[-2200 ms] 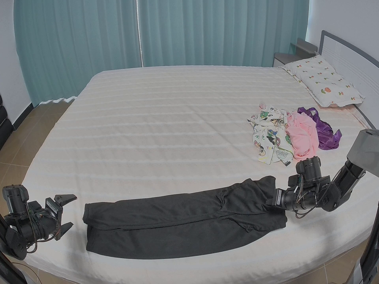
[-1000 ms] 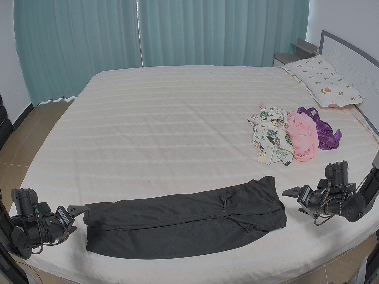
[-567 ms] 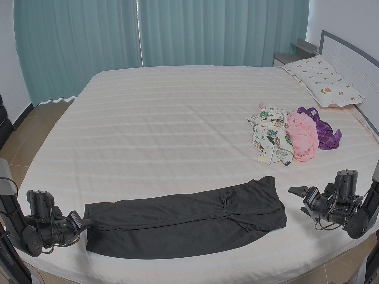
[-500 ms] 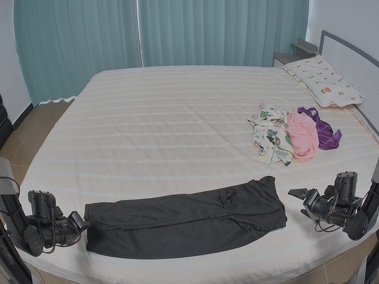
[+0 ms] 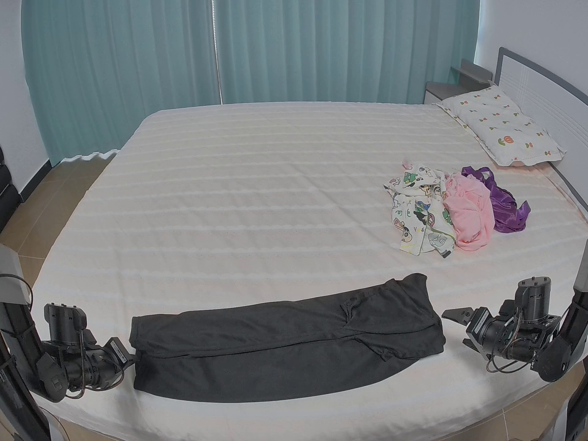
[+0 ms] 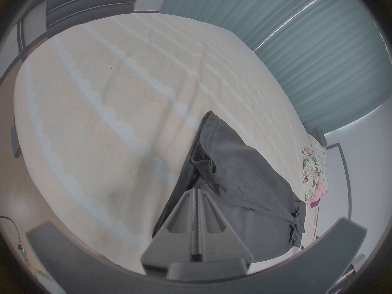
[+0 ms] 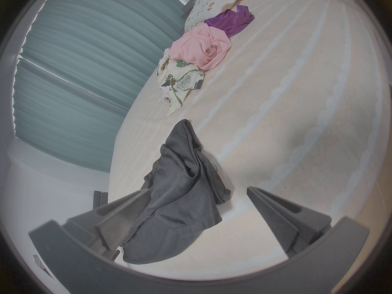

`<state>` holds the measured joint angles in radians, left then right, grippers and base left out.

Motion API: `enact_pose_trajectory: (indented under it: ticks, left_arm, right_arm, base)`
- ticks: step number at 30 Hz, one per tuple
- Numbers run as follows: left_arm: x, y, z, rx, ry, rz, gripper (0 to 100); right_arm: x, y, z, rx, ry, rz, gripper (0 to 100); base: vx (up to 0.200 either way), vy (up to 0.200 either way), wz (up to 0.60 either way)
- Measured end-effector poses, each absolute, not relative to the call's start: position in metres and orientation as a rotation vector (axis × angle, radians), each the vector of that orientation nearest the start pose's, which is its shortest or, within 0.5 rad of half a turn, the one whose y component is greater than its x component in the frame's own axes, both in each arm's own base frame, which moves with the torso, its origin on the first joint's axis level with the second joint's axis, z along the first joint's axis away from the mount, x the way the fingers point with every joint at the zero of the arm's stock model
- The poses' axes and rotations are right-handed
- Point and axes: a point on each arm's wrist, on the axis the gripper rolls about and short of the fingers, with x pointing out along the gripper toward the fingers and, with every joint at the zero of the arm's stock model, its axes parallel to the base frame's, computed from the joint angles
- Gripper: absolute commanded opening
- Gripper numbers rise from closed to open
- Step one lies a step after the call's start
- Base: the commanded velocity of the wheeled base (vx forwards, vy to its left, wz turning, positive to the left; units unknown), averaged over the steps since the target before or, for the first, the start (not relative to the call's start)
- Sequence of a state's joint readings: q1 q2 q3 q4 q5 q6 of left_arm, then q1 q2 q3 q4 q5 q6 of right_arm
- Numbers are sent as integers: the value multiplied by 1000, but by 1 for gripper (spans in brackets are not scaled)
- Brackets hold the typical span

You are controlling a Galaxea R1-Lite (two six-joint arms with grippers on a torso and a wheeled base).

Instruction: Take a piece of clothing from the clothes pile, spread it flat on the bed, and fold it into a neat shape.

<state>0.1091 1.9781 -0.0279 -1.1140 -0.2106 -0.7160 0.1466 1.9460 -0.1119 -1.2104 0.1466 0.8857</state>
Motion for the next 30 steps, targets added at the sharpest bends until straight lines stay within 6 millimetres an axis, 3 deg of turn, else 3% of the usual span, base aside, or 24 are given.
enact_pose_trajectory:
  ticks: [1, 2, 16, 17, 24, 30]
  left_arm:
    - [192, 17, 10, -808, 826, 206, 0]
    - [192, 18, 11, -811, 817, 206, 100]
    - [210, 23, 25, -846, 705, 181, 100]
    - [211, 22, 24, -847, 708, 177, 0]
    - [221, 15, 17, -831, 734, 166, 0]
    - [214, 14, 11, -824, 773, 182, 0]
  right_arm:
    - [217, 36, 31, 849, 710, -12, 100]
    - [217, 36, 31, 849, 709, -11, 100]
    - [211, 37, 33, 847, 684, 13, 100]
    - [211, 37, 33, 847, 686, 12, 100]
    - [210, 37, 32, 847, 688, 11, 100]
    - [209, 37, 32, 846, 692, 9, 100]
  base:
    - [0, 0, 0]
    - [0, 0, 0]
    - [0, 0, 0]
    - [0, 0, 0]
    - [0, 0, 0]
    - [0, 0, 0]
